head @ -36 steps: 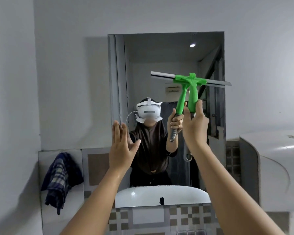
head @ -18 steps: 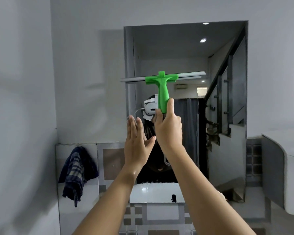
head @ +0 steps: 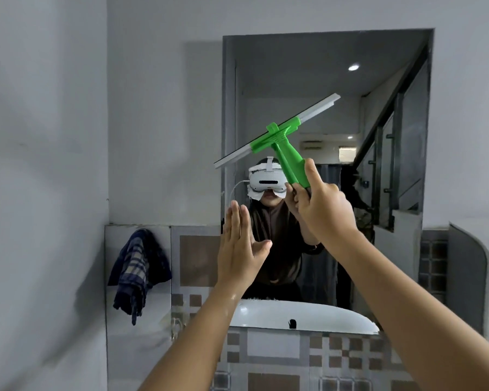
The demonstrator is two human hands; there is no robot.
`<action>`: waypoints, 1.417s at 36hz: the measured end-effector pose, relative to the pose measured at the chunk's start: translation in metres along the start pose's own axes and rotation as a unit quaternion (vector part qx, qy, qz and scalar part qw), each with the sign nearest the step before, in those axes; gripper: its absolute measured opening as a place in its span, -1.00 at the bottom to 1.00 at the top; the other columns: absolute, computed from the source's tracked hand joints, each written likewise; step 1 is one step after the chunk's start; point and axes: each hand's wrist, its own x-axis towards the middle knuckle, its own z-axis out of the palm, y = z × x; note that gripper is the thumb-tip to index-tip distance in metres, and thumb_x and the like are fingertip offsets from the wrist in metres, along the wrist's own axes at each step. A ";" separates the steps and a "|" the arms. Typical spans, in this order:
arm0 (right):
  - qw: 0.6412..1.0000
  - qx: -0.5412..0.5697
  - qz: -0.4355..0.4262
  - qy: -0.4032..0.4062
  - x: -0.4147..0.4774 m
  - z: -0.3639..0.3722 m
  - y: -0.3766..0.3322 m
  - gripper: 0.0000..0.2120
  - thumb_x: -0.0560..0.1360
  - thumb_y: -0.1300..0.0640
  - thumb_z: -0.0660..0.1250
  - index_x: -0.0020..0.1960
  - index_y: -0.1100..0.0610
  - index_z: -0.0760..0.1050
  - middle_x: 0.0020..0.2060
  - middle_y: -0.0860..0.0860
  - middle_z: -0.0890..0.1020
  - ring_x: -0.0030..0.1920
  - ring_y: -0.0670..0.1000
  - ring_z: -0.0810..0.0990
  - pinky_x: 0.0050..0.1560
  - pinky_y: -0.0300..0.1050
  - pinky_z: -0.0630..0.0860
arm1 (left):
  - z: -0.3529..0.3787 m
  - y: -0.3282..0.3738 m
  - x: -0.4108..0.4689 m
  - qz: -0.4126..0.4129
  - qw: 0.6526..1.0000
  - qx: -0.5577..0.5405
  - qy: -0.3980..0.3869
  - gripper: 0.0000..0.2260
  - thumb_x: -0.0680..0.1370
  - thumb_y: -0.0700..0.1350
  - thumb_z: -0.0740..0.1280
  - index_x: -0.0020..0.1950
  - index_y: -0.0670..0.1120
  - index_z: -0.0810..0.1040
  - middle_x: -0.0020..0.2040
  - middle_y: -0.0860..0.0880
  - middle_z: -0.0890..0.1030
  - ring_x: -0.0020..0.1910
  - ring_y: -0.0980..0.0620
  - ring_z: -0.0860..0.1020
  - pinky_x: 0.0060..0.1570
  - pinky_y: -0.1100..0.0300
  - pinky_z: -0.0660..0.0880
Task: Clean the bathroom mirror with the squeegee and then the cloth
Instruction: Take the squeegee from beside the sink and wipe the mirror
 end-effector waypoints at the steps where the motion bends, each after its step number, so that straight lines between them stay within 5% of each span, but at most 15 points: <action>1: 1.000 -0.008 -0.006 -0.002 0.000 -0.002 0.003 -0.53 0.58 0.02 0.10 0.45 0.06 0.11 -0.18 0.22 0.60 -0.27 0.24 0.56 -0.38 -0.06 0.38 | 0.002 0.000 -0.002 -0.001 1.000 0.000 -0.002 -0.16 0.52 0.13 0.28 0.49 -0.09 -0.27 0.51 -0.05 -0.28 0.50 0.03 -0.27 0.45 0.20 -0.21; 7: 0.999 -0.014 -0.024 -0.020 0.003 -0.010 0.013 -0.52 0.57 0.03 0.13 0.45 0.04 0.10 -0.22 0.20 0.59 -0.25 0.25 0.56 -0.33 -0.04 0.43 | 0.005 -0.003 -0.004 0.006 1.000 -0.006 0.005 -0.15 0.51 0.13 0.30 0.49 -0.07 -0.26 0.51 -0.04 -0.29 0.48 0.10 -0.32 0.39 0.34 -0.34; 19: 0.994 -0.067 -0.082 -0.021 0.005 -0.022 0.041 -0.54 0.58 0.04 0.12 0.45 0.06 0.13 -0.29 0.10 0.46 -0.26 0.26 0.56 -0.32 -0.01 0.44 | 0.010 -0.001 -0.008 -0.004 1.000 0.021 0.012 -0.18 0.51 0.15 0.27 0.50 -0.08 -0.23 0.52 -0.06 -0.24 0.50 0.03 -0.25 0.46 0.19 -0.21; 23: 0.990 -0.084 -0.114 -0.013 0.006 -0.027 0.055 -0.56 0.58 0.02 0.14 0.42 0.06 0.17 -0.25 0.15 0.57 -0.31 0.25 0.56 -0.37 -0.03 0.43 | 0.016 0.000 -0.013 -0.021 0.999 0.026 0.026 -0.21 0.52 0.19 0.19 0.50 -0.08 -0.24 0.53 -0.07 -0.24 0.51 0.02 -0.24 0.42 0.30 -0.32; 30: 0.983 -0.122 -0.135 -0.015 0.005 -0.042 0.083 -0.55 0.57 -0.01 0.15 0.42 0.05 0.17 -0.32 0.07 0.47 -0.41 0.14 0.39 -0.40 -0.08 0.38 | 0.024 0.000 -0.011 -0.036 0.998 0.015 0.039 -0.22 0.49 0.30 0.06 0.51 -0.05 -0.25 0.53 -0.03 -0.26 0.50 0.07 -0.25 0.49 0.08 -0.10; 35: 0.981 -0.131 -0.142 -0.014 -0.001 -0.050 0.109 -0.53 0.54 -0.02 0.19 0.41 0.03 0.19 -0.32 0.14 0.59 -0.42 0.20 0.49 -0.41 -0.06 0.44 | 0.025 -0.001 -0.007 -0.061 0.998 0.021 0.026 -0.21 0.49 0.28 0.11 0.52 -0.08 -0.20 0.54 -0.06 -0.20 0.51 0.02 -0.20 0.49 -0.02 -0.06; 39: 0.980 -0.138 -0.143 -0.021 -0.012 -0.064 0.131 -0.54 0.56 -0.01 0.15 0.42 0.06 0.20 -0.27 0.19 0.60 -0.35 0.24 0.55 -0.37 -0.04 0.44 | 0.017 0.011 -0.011 -0.042 0.999 -0.008 0.033 -0.31 0.54 0.01 0.29 0.50 -0.21 0.00 0.54 -0.16 -0.02 0.52 -0.08 -0.07 0.48 0.02 -0.08; 47: 0.987 -0.120 -0.106 -0.020 -0.038 -0.071 0.145 -0.52 0.55 -0.02 0.14 0.42 0.13 0.23 -0.31 0.23 0.59 -0.39 0.23 0.50 -0.39 -0.09 0.29 | 0.023 0.004 -0.007 -0.054 0.997 0.037 0.038 -0.19 0.51 0.11 0.28 0.52 -0.13 -0.17 0.54 -0.07 -0.18 0.49 0.04 -0.22 0.48 0.08 -0.09; 51: 0.991 -0.110 -0.074 -0.018 -0.049 -0.064 0.138 -0.52 0.55 -0.03 0.13 0.42 0.13 0.22 -0.35 0.18 0.54 -0.42 0.18 0.43 -0.41 -0.11 0.28 | 0.026 -0.001 -0.007 -0.054 0.998 0.023 0.029 -0.23 0.52 0.19 0.19 0.52 -0.12 -0.15 0.55 -0.09 -0.15 0.52 -0.02 -0.15 0.47 -0.08 0.06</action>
